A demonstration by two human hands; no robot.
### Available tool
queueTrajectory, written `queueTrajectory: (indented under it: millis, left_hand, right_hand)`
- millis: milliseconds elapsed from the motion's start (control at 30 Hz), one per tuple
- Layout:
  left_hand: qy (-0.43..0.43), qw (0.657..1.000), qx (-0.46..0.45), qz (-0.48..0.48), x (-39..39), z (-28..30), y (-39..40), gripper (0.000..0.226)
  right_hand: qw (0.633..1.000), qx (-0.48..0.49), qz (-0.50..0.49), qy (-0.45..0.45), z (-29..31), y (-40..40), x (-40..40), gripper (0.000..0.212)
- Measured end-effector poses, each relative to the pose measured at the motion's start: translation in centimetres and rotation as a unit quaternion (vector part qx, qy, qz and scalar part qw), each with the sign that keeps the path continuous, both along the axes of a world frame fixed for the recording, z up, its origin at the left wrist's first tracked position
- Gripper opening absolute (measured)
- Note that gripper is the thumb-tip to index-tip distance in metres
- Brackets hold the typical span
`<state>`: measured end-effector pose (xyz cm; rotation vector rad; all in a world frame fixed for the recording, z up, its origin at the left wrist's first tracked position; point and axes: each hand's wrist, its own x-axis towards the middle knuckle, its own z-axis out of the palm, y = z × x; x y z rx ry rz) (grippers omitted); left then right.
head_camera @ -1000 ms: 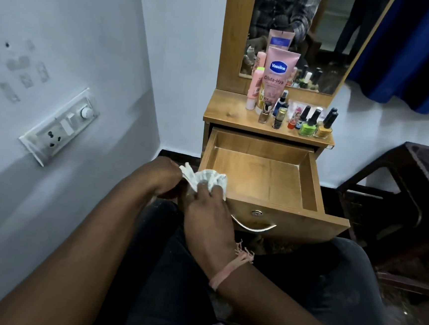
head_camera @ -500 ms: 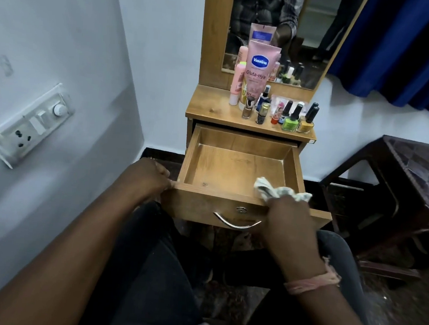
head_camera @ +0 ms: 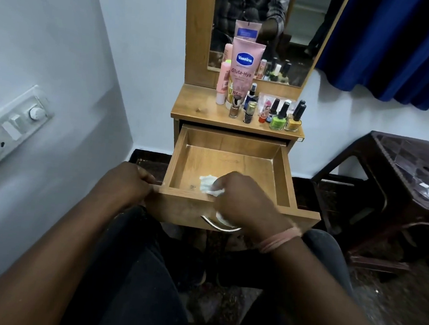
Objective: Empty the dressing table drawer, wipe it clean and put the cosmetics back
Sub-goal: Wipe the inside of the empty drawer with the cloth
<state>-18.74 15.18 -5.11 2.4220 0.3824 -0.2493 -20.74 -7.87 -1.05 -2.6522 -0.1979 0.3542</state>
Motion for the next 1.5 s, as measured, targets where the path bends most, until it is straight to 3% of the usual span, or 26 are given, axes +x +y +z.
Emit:
queueTrajectory:
  millis: [67, 200, 300, 467, 600, 667, 767, 933, 1100, 1200, 1300, 1400, 1500]
  left_hand:
    - [0.0, 1.0, 0.003, -0.004, 0.0, 0.1, 0.1, 0.025]
    - [0.012, 1.0, 0.004, 0.004, 1.1, 0.5, 0.1, 0.014]
    - [0.011, 0.999, 0.036, 0.028, 2.8, 0.5, -0.4, 0.023]
    - [-0.029, 0.997, 0.036, 0.056, 5.3, -0.4, -2.8, 0.027]
    - [-0.025, 0.996, 0.001, 0.089, 6.5, -2.3, -3.4, 0.036]
    - [-0.008, 0.995, -0.006, 0.097, 6.6, -3.2, -3.5, 0.043]
    - [0.0, 0.993, 0.001, 0.115, 6.8, -4.1, -3.3, 0.049]
    - [0.036, 0.993, -0.015, 0.108, 7.2, -4.7, -2.9, 0.054]
    - [0.047, 0.991, -0.043, 0.114, 7.5, -4.7, -2.9, 0.059]
    - [0.051, 0.989, -0.068, 0.124, 7.5, -4.9, -2.8, 0.06]
    - [0.04, 0.984, -0.093, 0.144, 7.5, -4.9, -2.5, 0.066]
    - [0.031, 0.983, -0.097, 0.15, 7.5, -4.8, -2.6, 0.069]
    - [0.018, 0.986, -0.087, 0.143, 7.5, -5.1, -2.8, 0.057]
  right_hand:
    - [0.997, 0.018, -0.047, 0.059, 0.8, -2.4, 2.4, 0.024]
    - [0.995, -0.009, -0.07, 0.074, 0.7, -5.8, 5.2, 0.009]
    - [0.991, 0.065, -0.063, 0.097, 0.2, -5.7, 6.2, 0.019]
    - [0.988, 0.105, -0.057, 0.097, -1.6, -3.2, 9.7, 0.031]
    - [0.979, 0.119, 0.015, 0.165, -3.6, -0.7, 12.6, 0.018]
    - [0.977, 0.091, 0.073, 0.179, -4.4, 0.7, 13.6, 0.026]
    - [0.979, 0.043, 0.141, 0.14, -6.1, 3.3, 14.4, 0.047]
    - [0.989, 0.032, 0.124, 0.067, -8.9, 6.7, 14.6, 0.031]
    - [0.977, 0.044, 0.175, 0.117, -8.3, 6.4, 13.5, 0.024]
    - [0.965, -0.001, 0.212, 0.155, -7.3, 6.6, 14.3, 0.014]
    - [0.938, -0.051, 0.281, 0.195, -6.0, 6.2, 15.2, 0.02]
    - [0.926, 0.009, 0.292, 0.238, -6.3, 4.9, 15.7, 0.004]
    - [0.919, 0.045, 0.299, 0.253, -6.7, 4.1, 15.7, 0.013]
